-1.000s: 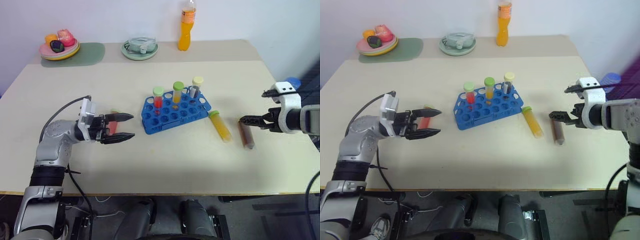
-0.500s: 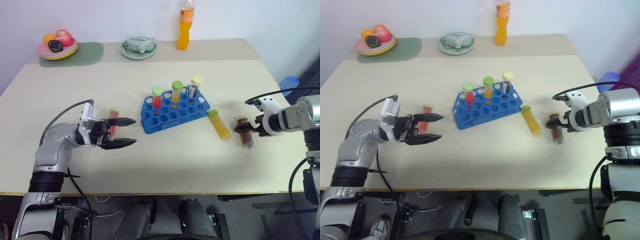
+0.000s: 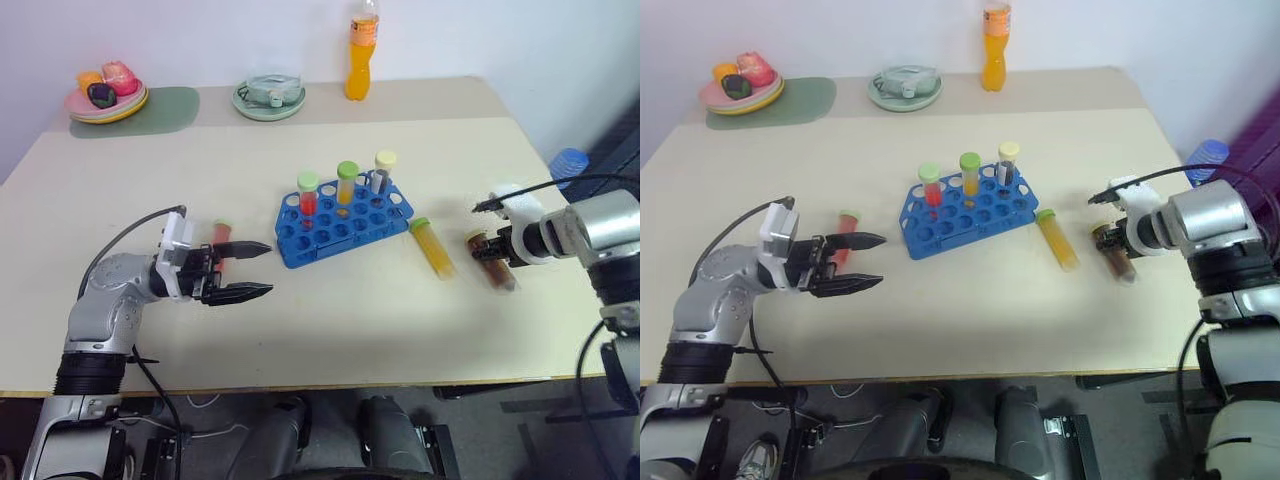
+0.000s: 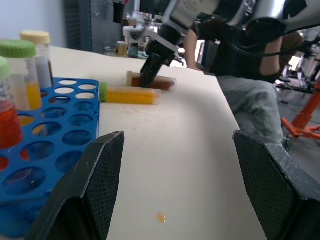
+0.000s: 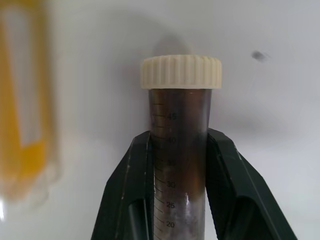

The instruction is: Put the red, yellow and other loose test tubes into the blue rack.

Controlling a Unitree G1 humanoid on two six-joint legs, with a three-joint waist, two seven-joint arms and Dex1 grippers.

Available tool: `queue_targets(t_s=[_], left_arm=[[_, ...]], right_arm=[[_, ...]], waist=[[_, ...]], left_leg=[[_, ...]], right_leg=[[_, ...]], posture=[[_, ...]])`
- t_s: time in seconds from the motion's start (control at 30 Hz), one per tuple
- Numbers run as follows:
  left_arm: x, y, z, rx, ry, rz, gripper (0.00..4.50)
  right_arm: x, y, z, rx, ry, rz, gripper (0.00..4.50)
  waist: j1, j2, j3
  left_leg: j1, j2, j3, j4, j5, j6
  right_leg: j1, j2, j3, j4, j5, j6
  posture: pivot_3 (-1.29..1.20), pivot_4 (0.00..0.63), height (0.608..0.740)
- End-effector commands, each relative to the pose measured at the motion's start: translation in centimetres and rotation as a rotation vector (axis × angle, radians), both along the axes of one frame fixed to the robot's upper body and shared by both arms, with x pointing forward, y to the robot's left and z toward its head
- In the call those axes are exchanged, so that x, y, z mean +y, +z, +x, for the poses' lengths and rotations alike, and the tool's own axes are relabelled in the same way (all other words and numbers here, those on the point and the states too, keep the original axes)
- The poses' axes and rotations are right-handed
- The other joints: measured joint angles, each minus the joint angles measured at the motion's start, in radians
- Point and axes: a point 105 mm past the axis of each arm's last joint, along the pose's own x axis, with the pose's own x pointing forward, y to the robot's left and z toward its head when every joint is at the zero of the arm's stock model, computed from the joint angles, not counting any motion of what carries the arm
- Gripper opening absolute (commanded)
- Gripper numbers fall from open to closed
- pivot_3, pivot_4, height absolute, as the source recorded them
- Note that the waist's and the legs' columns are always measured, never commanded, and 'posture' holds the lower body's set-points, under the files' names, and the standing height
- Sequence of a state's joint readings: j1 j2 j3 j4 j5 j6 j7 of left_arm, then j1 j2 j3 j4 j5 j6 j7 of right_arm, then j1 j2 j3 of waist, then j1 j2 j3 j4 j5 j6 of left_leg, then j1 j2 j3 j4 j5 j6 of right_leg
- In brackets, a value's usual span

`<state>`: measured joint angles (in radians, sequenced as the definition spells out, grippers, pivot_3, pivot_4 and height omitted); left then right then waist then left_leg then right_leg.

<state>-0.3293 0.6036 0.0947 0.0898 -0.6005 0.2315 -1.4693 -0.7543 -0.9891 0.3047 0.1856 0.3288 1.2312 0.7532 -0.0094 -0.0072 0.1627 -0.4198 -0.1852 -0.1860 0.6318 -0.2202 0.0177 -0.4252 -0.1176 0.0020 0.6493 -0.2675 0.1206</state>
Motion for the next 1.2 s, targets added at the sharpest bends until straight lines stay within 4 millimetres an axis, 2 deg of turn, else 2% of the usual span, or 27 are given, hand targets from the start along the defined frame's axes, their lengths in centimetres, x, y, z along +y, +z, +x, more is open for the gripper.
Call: queue_targets(t_s=[0.03, 0.17, 0.27, 0.4, 0.5, 0.57, 0.67, 0.77, 1.03, 1.2], left_arm=[[0.1, 0.9, -0.2, -0.043, 0.006, -0.009, 3.57], [-0.2, 0.9, -0.2, -0.041, 0.012, -0.014, 3.57], [-0.3, 1.0, -0.2, -0.042, 0.016, -0.021, 3.57], [-0.7, 1.2, 0.0, -0.045, 0.023, -0.037, 3.57], [-1.2, 1.1, 0.0, -0.046, 0.030, -0.056, 3.57], [-1.5, 1.1, 0.0, -0.046, 0.034, -0.067, 3.57], [-1.6, 1.0, 0.0, -0.048, 0.049, -0.078, 3.57], [-1.5, 0.9, -0.1, -0.050, 0.057, -0.077, 3.57], [-1.4, 0.7, -0.3, -0.050, 0.083, -0.089, 3.57], [-1.3, 0.6, -0.3, -0.049, 0.087, -0.091, 3.57]], right_arm=[[4.1, 4.1, -0.8, -0.203, 0.301, 0.167, 0.77], [7.7, 5.4, -3.4, -0.300, 0.548, 0.360, 0.77], [10.1, 6.6, -4.0, -0.439, 0.646, 0.484, 0.77], [13.1, 8.4, -1.9, -0.793, 0.677, 0.564, 0.77], [14.1, 8.5, 1.1, -0.972, 0.535, 0.551, 0.77], [14.7, 8.5, 2.2, -1.055, 0.470, 0.562, 0.77], [15.1, 7.7, 3.3, -1.168, 0.374, 0.546, 0.77], [14.8, 7.2, 4.0, -1.211, 0.302, 0.548, 0.77], [14.0, 4.6, 4.1, -1.235, 0.238, 0.501, 0.77], [14.1, 3.8, 4.0, -1.223, 0.238, 0.506, 0.77]], waist=[[0.000, 0.000, 0.000], [-0.002, 0.000, 0.000], [-0.004, 0.000, 0.000], [-0.003, 0.000, 0.000], [-0.003, 0.000, 0.000], [0.000, 0.000, 0.000], [-0.003, 0.000, 0.000], [-0.005, 0.001, 0.000], [-0.005, 0.001, 0.000], [-0.007, 0.001, 0.000]], left_leg=[[0.000, 0.000, 0.000, 0.000, 0.000, 0.000], [0.000, 0.000, 0.000, 0.000, 0.000, 0.001], [0.001, 0.000, 0.000, 0.000, 0.000, 0.001], [0.002, 0.001, 0.000, 0.000, 0.000, 0.000], [0.002, 0.001, 0.000, 0.000, 0.004, -0.007], [0.002, 0.001, 0.000, 0.000, 0.004, -0.007], [0.002, 0.001, 0.000, -0.001, 0.005, -0.007], [0.003, 0.001, 0.000, -0.002, 0.005, -0.008], [0.008, 0.001, 0.002, -0.004, 0.006, -0.009], [0.010, 0.002, 0.005, -0.005, 0.006, -0.009]], right_leg=[[0.000, 0.000, 0.000, 0.000, 0.000, 0.000], [0.000, 0.000, 0.000, 0.000, 0.000, 0.000], [0.000, 0.000, 0.000, 0.001, 0.000, 0.000], [0.001, 0.001, 0.001, 0.001, 0.001, -0.001], [0.001, 0.001, 0.001, 0.001, 0.001, -0.001], [0.001, 0.001, 0.001, 0.001, 0.001, -0.001], [0.000, 0.002, 0.001, 0.002, 0.001, -0.001], [0.000, 0.003, 0.002, 0.003, 0.001, -0.001], [0.000, 0.005, 0.008, 0.006, 0.001, -0.001], [0.000, 0.006, 0.011, 0.007, 0.001, -0.002]], posture=[[0.00, 0.150, 0.740], [0.00, 0.150, 0.740], [0.00, 0.150, 0.740], [0.00, 0.150, 0.740], [0.00, 0.150, 0.740], [0.00, 0.150, 0.740], [0.00, 0.150, 0.740], [0.00, 0.150, 0.740], [0.00, 0.150, 0.740], [0.00, 0.150, 0.740]])
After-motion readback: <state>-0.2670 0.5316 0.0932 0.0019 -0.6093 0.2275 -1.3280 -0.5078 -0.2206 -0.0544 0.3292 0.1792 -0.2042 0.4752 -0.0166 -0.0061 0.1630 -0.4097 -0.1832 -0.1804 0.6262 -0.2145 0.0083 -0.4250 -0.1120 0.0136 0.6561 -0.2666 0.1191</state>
